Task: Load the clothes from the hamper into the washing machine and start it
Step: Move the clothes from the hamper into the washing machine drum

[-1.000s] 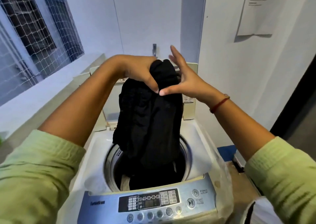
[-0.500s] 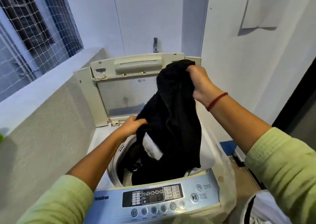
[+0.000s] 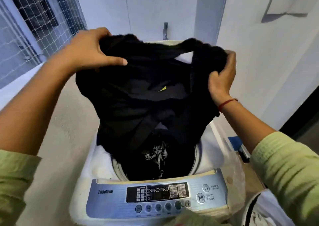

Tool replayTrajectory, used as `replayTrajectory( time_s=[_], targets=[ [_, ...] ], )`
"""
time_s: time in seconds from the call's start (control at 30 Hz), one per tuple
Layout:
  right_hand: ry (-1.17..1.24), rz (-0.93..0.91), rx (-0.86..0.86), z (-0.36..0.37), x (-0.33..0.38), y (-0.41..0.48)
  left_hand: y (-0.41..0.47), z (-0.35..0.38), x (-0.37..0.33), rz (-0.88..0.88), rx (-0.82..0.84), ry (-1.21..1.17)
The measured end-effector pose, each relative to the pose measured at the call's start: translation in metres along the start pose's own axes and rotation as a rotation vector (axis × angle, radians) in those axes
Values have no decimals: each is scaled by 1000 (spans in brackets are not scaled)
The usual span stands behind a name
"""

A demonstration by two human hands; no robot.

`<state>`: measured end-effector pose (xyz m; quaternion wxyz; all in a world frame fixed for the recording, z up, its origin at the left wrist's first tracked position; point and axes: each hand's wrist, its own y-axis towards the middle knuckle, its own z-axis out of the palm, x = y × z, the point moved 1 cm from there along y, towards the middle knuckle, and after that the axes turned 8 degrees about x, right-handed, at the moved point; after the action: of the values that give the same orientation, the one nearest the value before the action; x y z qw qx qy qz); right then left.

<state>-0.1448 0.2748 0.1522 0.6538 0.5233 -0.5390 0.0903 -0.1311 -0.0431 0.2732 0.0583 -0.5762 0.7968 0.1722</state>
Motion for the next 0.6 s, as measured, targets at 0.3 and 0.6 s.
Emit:
replayTrajectory(
  time_s=[0.3,0.6],
  targets=[
    [-521,688,1926,4,-68,-73,-63,201,23,-101,1560,761],
    [-493,610,1376,78,-128,-85,47,219,49,-253,865,253]
  ],
)
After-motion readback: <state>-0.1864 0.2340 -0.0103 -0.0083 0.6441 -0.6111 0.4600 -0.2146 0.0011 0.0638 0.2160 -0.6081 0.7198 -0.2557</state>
